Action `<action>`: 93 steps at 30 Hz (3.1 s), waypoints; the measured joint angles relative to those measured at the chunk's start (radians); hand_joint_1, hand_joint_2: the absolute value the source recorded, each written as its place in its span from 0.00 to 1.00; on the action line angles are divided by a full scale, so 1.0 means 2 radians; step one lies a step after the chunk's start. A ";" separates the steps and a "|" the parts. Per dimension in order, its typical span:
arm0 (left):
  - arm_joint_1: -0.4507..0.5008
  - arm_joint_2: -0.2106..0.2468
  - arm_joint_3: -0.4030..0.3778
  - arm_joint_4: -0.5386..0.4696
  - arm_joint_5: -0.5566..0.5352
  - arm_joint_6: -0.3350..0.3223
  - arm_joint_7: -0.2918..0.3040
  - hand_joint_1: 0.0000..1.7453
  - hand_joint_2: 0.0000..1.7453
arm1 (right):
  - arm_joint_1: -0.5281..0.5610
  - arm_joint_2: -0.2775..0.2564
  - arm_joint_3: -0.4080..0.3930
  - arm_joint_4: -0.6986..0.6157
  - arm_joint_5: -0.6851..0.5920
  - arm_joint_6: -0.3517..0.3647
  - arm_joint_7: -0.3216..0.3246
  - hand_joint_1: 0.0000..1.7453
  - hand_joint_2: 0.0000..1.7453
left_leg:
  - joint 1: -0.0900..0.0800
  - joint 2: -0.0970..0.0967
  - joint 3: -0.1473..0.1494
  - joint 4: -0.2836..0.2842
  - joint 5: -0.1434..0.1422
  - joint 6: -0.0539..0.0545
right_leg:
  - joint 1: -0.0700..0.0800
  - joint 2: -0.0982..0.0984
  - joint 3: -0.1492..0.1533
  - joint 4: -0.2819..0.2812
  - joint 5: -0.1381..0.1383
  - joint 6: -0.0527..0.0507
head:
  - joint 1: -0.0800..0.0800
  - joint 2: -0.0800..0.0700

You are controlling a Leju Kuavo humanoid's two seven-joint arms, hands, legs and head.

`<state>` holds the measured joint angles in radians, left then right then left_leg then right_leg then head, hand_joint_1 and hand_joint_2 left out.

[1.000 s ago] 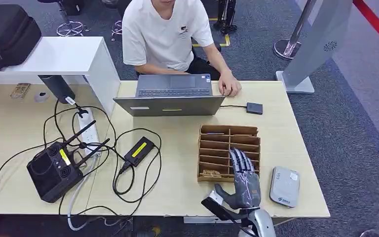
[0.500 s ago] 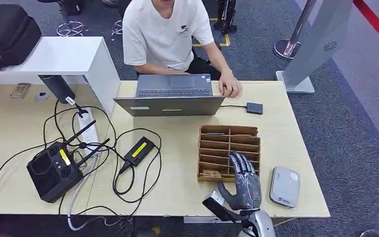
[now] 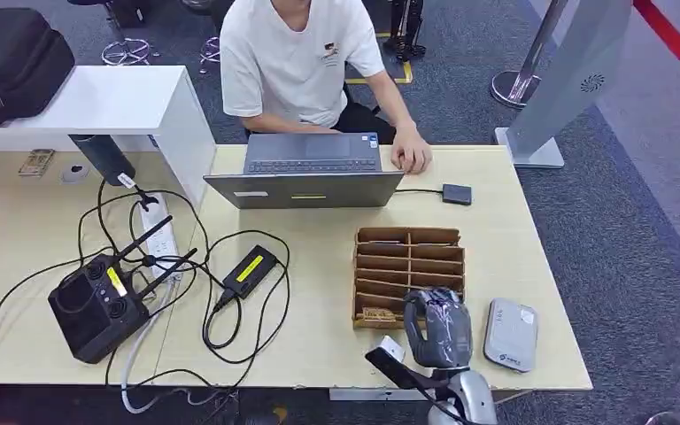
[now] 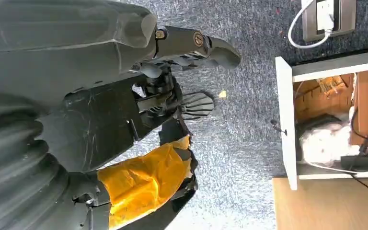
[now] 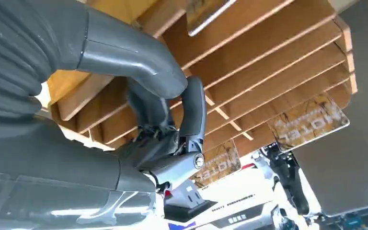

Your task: Pass the card to the sensor for recognition and then transmit it.

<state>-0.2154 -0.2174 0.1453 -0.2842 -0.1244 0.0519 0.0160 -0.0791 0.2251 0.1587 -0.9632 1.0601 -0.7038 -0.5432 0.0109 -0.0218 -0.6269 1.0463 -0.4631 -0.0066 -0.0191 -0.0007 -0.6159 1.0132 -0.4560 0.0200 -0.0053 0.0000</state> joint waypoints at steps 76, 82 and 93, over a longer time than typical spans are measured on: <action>0.001 0.003 0.005 0.000 -0.004 -0.003 -0.009 0.00 1.00 | 0.079 -0.039 0.138 -0.145 -0.094 0.001 0.018 0.00 1.00 | 0.000 0.001 -0.001 0.000 0.000 0.000 | 0.000 0.001 -0.001 0.000 0.000 0.000 | 0.000 0.000; 0.001 0.003 0.006 0.000 -0.004 -0.003 -0.009 0.00 1.00 | 0.079 -0.043 0.154 -0.141 -0.112 0.001 0.019 0.00 1.00 | 0.000 0.001 0.000 0.000 0.000 0.000 | 0.000 0.001 -0.001 0.000 0.000 0.000 | 0.000 0.000; 0.000 0.003 0.007 0.000 -0.009 -0.002 -0.004 0.00 1.00 | 0.079 -0.023 0.133 -0.103 0.009 0.001 -0.025 0.00 1.00 | 0.000 0.001 0.000 0.000 0.000 0.000 | 0.000 0.001 -0.001 0.000 0.000 0.000 | 0.000 0.000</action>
<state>-0.2152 -0.2117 0.1587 -0.2842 -0.1415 0.0481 0.0076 0.0785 0.1790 0.4245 -1.1688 1.0783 -0.7019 -0.5940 0.0113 -0.0202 -0.6278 1.0462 -0.4635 -0.0070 -0.0187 0.0010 -0.6180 1.0139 -0.4569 0.0200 -0.0053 0.0000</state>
